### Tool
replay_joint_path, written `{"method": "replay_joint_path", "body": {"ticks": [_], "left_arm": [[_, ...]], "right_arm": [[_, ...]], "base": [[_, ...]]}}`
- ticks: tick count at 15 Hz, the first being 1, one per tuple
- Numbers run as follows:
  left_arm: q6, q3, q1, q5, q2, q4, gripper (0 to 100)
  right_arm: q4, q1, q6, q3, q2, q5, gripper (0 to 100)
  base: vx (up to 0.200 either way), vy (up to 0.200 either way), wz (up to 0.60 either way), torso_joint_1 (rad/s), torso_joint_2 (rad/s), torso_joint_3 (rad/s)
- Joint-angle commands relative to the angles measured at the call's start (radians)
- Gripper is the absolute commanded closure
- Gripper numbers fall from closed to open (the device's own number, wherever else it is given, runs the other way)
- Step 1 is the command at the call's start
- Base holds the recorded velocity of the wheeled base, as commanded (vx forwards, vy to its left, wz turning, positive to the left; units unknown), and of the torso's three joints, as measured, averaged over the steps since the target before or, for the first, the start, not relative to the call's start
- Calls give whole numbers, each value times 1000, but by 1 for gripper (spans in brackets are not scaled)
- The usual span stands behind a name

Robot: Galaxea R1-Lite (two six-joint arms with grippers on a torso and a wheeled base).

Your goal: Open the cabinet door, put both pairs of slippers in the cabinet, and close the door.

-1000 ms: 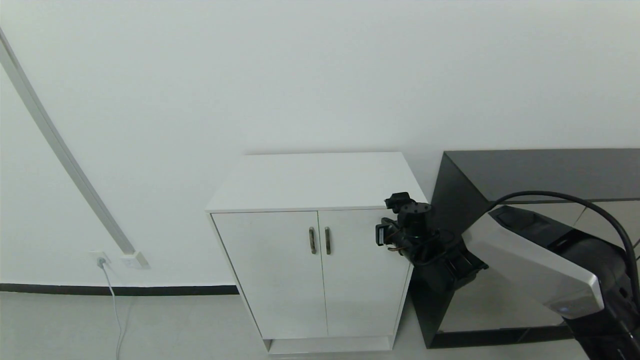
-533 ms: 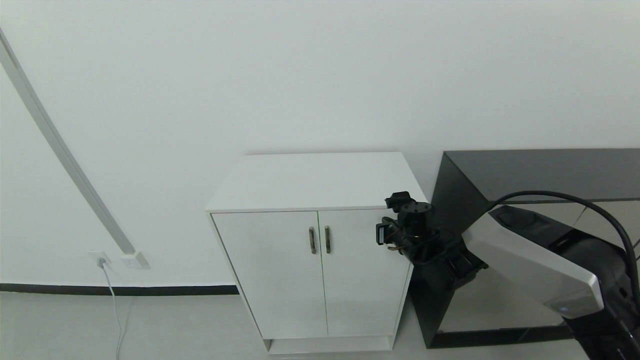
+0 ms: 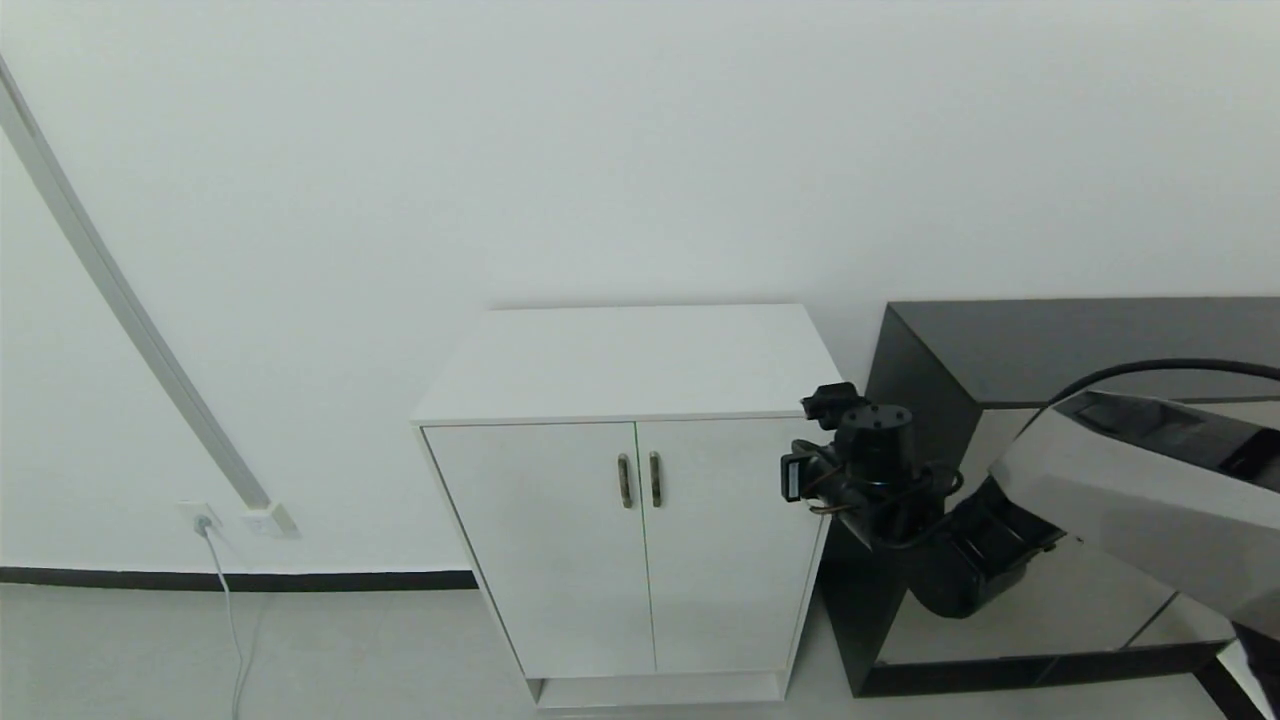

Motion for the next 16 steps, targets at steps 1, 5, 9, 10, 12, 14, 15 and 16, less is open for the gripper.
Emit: {"method": "replay_joint_path", "body": {"ticks": [1,5,9,10,12,14,15,16], "left_arm": [[1,0,0,-1,1,0,100],[3,0,0,0,1,0,100],[10,0,0,0,1,0,100],[7,0,0,0,1,0,100],[7,0,0,0,1,0,100],[7,0,0,0,1,0,100],[7,0,0,0,1,0,100],[7,0,0,0,1,0,100]], "right_arm": [[-26,-20,-1,161,-187,-29,100],[-37,-49,-20,394,-421,-83,100],[-35,-72,-27,587,-613,-90,100],[-35,-77,-26,633,-651,-90,100],[-35,-89,-24,739,-733,-90,100],[-35,-126,-24,834,-820,-89,100],[-35,-154,-26,875,-862,-89,100],[-34,-189,-27,914,-903,-86,100]], "base": [[0,0,0,0,0,0],[0,0,0,0,0,0],[0,0,0,0,0,0],[0,0,0,0,0,0],[0,0,0,0,0,0],[0,0,0,0,0,0],[0,0,0,0,0,0],[0,0,0,0,0,0]]}}
